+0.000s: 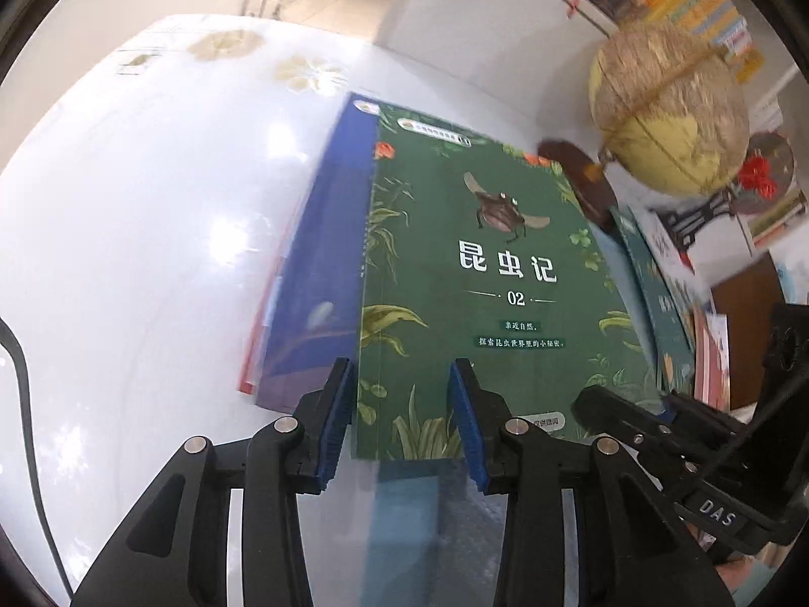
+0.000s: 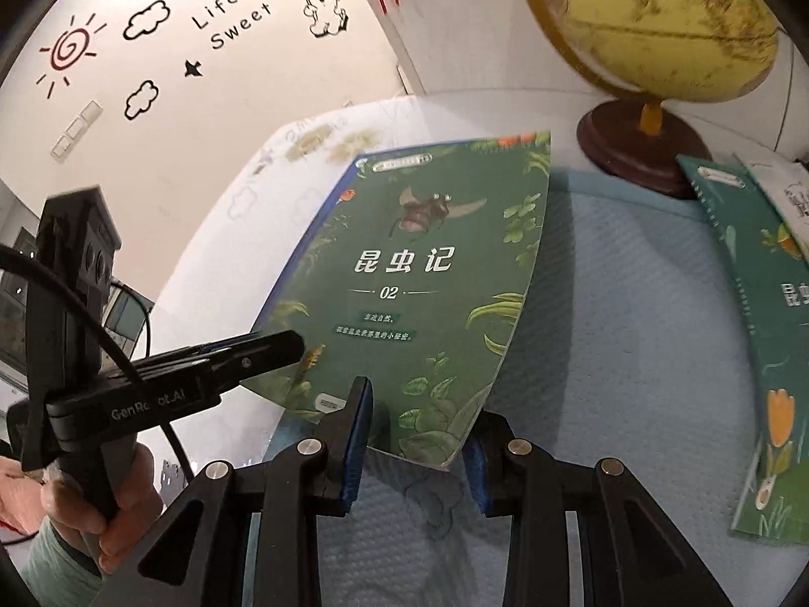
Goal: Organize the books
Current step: 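Carry the green book with the left gripper onto the blue book on the tabletop, then open the left gripper to release the green book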
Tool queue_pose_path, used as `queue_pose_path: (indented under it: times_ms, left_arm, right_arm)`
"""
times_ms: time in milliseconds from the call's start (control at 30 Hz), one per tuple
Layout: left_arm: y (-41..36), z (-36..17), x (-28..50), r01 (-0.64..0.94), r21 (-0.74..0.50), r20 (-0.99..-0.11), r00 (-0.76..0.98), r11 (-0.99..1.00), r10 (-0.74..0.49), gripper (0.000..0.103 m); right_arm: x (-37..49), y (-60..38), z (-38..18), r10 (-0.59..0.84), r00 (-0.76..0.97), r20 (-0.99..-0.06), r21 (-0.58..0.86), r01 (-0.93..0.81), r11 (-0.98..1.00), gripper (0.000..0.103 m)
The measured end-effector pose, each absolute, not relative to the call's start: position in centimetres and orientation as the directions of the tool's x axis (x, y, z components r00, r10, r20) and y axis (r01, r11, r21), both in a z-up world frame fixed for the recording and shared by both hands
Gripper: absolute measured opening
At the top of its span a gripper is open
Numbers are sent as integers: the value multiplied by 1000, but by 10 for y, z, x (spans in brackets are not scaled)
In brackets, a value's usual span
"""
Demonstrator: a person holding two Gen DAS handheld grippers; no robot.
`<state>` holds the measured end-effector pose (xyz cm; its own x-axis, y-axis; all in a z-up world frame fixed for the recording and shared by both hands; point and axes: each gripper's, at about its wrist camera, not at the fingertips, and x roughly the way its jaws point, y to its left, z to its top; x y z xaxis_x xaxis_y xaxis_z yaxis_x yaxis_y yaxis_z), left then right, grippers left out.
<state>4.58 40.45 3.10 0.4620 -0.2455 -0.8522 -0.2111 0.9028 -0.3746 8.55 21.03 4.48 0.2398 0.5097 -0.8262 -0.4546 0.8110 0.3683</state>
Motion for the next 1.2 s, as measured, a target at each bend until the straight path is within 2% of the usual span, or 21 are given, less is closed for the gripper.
queue_pose_path:
  times_ms: [400,700,933,1033,1200]
  left_arm:
    - [424,28,36,-316,-359,-860,478,878,-179,35]
    - [420,33,27,-350,-354,-865,474,867,-162,35]
    - [380,65,6,-256,-341,-847,500,904,-178,35]
    - [356,81,-2,-210,-337,-837,514,918,-190,35]
    - [310,116,-18,-136,-306,-808,560,942,-182,35]
  right_arm:
    - [86,227,42,512,184,-839,363,-512,779,34]
    - [74,197,41,517,110,-849,410,-479,776,39]
    - [44,169,86,470,209,-858,323,-493,808,40]
    - [36,152,114,461,278,-842,289,-489,823,48]
    - [15,122,157,388,426,-817,151,-492,858,50]
